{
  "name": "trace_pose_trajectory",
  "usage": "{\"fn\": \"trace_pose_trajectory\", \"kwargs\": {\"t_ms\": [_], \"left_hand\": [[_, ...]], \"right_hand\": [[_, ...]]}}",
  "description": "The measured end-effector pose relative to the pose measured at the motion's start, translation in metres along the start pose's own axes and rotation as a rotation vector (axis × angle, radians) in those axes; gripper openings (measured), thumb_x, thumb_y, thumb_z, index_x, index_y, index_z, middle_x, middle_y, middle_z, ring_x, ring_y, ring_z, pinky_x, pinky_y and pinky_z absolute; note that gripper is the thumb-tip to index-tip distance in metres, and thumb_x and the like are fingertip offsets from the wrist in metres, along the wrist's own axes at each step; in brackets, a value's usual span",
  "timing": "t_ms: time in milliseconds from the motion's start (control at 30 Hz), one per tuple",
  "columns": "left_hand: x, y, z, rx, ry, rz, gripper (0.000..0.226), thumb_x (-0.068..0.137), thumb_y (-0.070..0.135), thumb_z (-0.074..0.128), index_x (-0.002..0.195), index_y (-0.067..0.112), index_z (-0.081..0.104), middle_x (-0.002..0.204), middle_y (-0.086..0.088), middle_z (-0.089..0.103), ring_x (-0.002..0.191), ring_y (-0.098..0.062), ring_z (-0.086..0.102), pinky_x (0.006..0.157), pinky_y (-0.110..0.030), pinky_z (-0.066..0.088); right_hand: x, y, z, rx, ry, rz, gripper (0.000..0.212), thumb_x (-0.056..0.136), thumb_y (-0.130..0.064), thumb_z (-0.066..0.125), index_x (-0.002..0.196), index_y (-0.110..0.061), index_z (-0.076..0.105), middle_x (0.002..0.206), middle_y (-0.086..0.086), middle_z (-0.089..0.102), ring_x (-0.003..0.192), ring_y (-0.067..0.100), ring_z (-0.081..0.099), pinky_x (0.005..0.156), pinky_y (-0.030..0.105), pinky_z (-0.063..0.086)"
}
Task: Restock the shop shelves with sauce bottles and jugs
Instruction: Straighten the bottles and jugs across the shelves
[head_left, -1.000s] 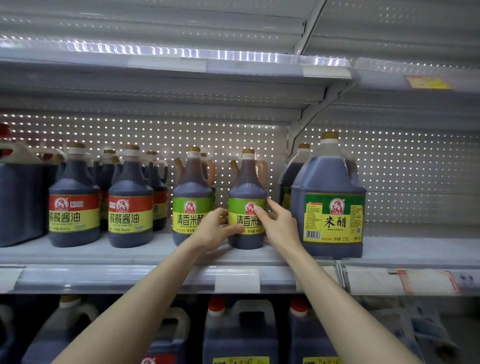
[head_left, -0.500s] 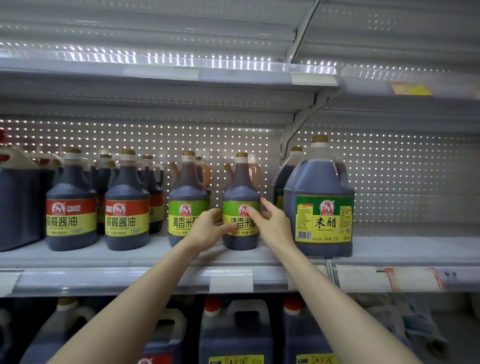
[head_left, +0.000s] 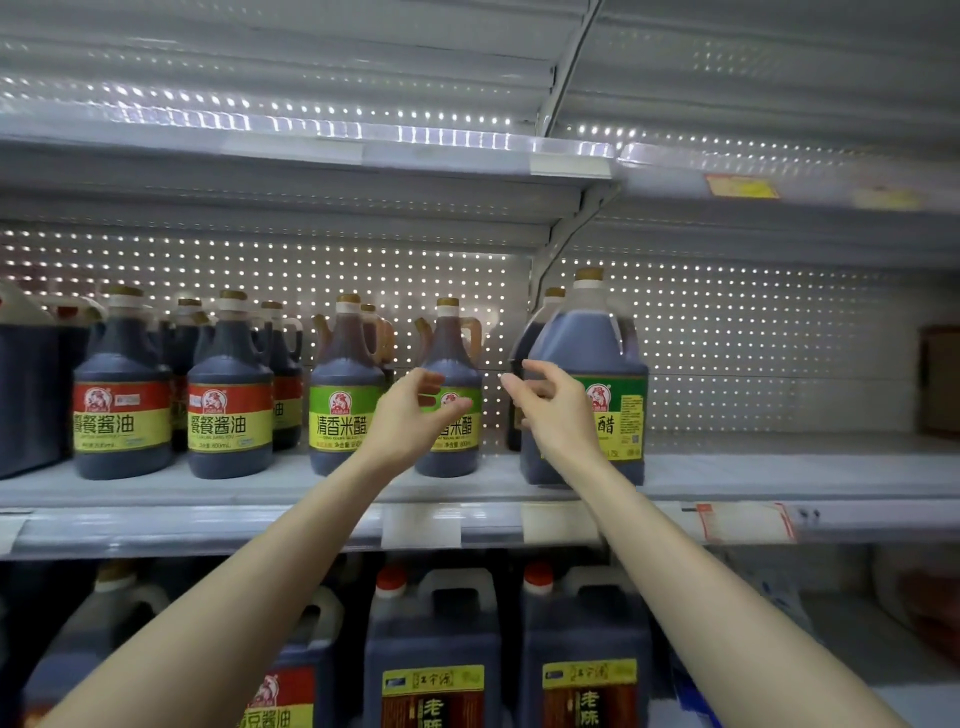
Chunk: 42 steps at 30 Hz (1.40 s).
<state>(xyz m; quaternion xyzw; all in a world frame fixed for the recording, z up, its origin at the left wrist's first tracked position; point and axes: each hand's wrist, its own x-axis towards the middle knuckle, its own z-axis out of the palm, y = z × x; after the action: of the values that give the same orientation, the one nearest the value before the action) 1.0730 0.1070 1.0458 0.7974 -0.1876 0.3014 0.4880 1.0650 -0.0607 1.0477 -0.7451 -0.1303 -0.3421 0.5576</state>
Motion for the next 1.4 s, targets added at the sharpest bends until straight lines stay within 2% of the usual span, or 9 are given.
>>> {"fn": "trace_pose_trajectory", "kwargs": {"t_ms": [267, 467, 600, 700, 833, 933, 1067, 1200, 1400], "left_hand": [[-0.015, 0.016, 0.033, -0.066, -0.089, -0.028, 0.052, 0.082, 0.03, 0.074, 0.125, 0.009, 0.054, 0.117, -0.005, 0.063, 0.108, -0.018, 0.058, 0.097, -0.034, 0.047], [-0.016, 0.018, 0.054, -0.103, -0.199, -0.047, 0.064, 0.081, 0.034, 0.074, 0.133, 0.01, 0.047, 0.125, -0.006, 0.058, 0.114, -0.02, 0.056, 0.101, -0.04, 0.046], [-0.021, 0.023, 0.067, -0.155, -0.238, -0.062, 0.065, 0.083, 0.028, 0.073, 0.137, 0.009, 0.042, 0.124, -0.003, 0.057, 0.107, -0.015, 0.055, 0.094, -0.029, 0.046], [-0.023, 0.028, 0.076, -0.18, -0.26, -0.066, 0.068, 0.084, 0.027, 0.072, 0.141, 0.011, 0.038, 0.123, 0.001, 0.054, 0.107, -0.012, 0.053, 0.09, -0.024, 0.042], [-0.016, 0.033, 0.088, -0.22, -0.235, -0.085, 0.071, 0.084, 0.025, 0.071, 0.144, 0.015, 0.034, 0.119, 0.008, 0.054, 0.11, -0.01, 0.053, 0.092, -0.025, 0.041], [-0.012, 0.038, 0.098, -0.251, -0.202, -0.106, 0.076, 0.085, 0.023, 0.071, 0.147, 0.017, 0.028, 0.12, 0.011, 0.054, 0.097, -0.002, 0.051, 0.087, -0.022, 0.04], [-0.007, 0.036, 0.108, -0.249, -0.216, -0.099, 0.071, 0.084, 0.015, 0.071, 0.143, 0.023, 0.033, 0.096, 0.024, 0.055, 0.091, 0.006, 0.056, 0.07, -0.011, 0.044], [-0.001, 0.027, 0.109, -0.223, -0.272, -0.069, 0.083, 0.082, 0.01, 0.072, 0.146, 0.034, 0.024, 0.104, 0.018, 0.061, 0.088, 0.01, 0.058, 0.07, -0.011, 0.051], [0.006, 0.022, 0.113, -0.22, -0.27, -0.057, 0.078, 0.082, 0.007, 0.071, 0.144, 0.032, 0.03, 0.102, 0.015, 0.066, 0.089, 0.003, 0.065, 0.073, -0.017, 0.055]], "right_hand": [[-0.006, 0.005, -0.042, 0.014, 0.078, -0.005, 0.031, 0.087, -0.031, 0.069, 0.116, -0.02, 0.062, 0.098, 0.002, 0.069, 0.095, 0.018, 0.066, 0.089, 0.048, 0.053], [-0.012, 0.018, -0.077, 0.018, 0.165, 0.029, 0.028, 0.087, -0.029, 0.07, 0.112, -0.021, 0.059, 0.096, 0.0, 0.068, 0.095, 0.018, 0.066, 0.08, 0.036, 0.056], [-0.016, 0.029, -0.098, -0.024, 0.19, 0.041, 0.032, 0.086, -0.027, 0.07, 0.114, -0.018, 0.058, 0.099, -0.001, 0.065, 0.094, 0.016, 0.063, 0.084, 0.038, 0.055], [-0.014, 0.041, -0.113, -0.079, 0.18, 0.057, 0.047, 0.086, -0.033, 0.07, 0.126, -0.013, 0.055, 0.114, 0.003, 0.063, 0.102, 0.016, 0.06, 0.091, 0.042, 0.053], [-0.002, 0.049, -0.124, -0.086, 0.085, 0.094, 0.068, 0.086, -0.036, 0.069, 0.143, -0.015, 0.04, 0.136, 0.007, 0.052, 0.12, 0.019, 0.053, 0.1, 0.048, 0.047], [0.01, 0.054, -0.125, 0.011, -0.037, 0.123, 0.075, 0.086, -0.031, 0.07, 0.149, -0.02, 0.03, 0.144, 0.011, 0.046, 0.129, 0.025, 0.048, 0.102, 0.05, 0.045], [0.028, 0.063, -0.122, 0.049, -0.189, 0.085, 0.044, 0.086, -0.03, 0.069, 0.122, -0.043, 0.048, 0.127, -0.001, 0.061, 0.116, 0.021, 0.059, 0.096, 0.051, 0.05], [0.038, 0.073, -0.12, 0.031, -0.25, 0.059, 0.044, 0.089, -0.028, 0.065, 0.129, -0.028, 0.046, 0.11, -0.008, 0.065, 0.101, 0.011, 0.063, 0.094, 0.042, 0.052], [0.047, 0.083, -0.121, 0.033, -0.286, 0.034, 0.043, 0.09, -0.028, 0.062, 0.13, -0.025, 0.046, 0.111, -0.006, 0.062, 0.108, 0.016, 0.06, 0.086, 0.031, 0.051]]}}
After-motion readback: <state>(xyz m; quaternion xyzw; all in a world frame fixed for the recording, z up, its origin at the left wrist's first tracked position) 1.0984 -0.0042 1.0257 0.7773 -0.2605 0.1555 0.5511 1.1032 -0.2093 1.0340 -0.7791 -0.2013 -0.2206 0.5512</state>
